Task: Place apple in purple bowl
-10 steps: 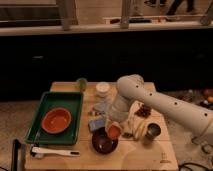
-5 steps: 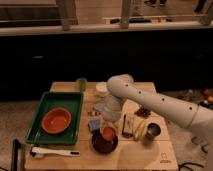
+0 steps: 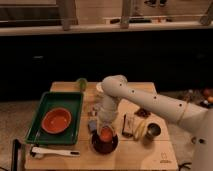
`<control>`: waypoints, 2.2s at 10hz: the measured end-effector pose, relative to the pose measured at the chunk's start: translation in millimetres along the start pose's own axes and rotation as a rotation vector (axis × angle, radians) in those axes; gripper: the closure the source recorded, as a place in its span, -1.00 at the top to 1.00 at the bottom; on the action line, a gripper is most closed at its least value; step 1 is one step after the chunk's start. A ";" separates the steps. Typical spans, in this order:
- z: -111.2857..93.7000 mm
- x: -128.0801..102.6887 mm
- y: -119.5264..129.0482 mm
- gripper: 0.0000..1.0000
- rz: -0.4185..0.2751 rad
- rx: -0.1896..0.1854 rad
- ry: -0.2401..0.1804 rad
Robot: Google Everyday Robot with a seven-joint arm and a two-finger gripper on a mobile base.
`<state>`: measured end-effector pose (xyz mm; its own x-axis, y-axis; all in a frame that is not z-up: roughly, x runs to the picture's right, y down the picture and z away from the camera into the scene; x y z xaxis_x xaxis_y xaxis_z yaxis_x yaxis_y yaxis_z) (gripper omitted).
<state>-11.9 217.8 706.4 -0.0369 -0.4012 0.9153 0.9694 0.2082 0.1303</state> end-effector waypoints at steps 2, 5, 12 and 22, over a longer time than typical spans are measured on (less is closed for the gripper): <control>1.9 -0.3 0.1 0.30 -0.006 -0.006 -0.011; 1.5 0.3 -2.6 0.60 -0.017 -0.012 -0.023; -13.8 -0.8 4.9 0.60 0.018 -0.016 -0.010; -66.1 5.9 16.9 0.60 0.071 -0.005 0.077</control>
<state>20.3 160.0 688.7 0.0504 -0.4528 0.8902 0.9700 0.2345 0.0644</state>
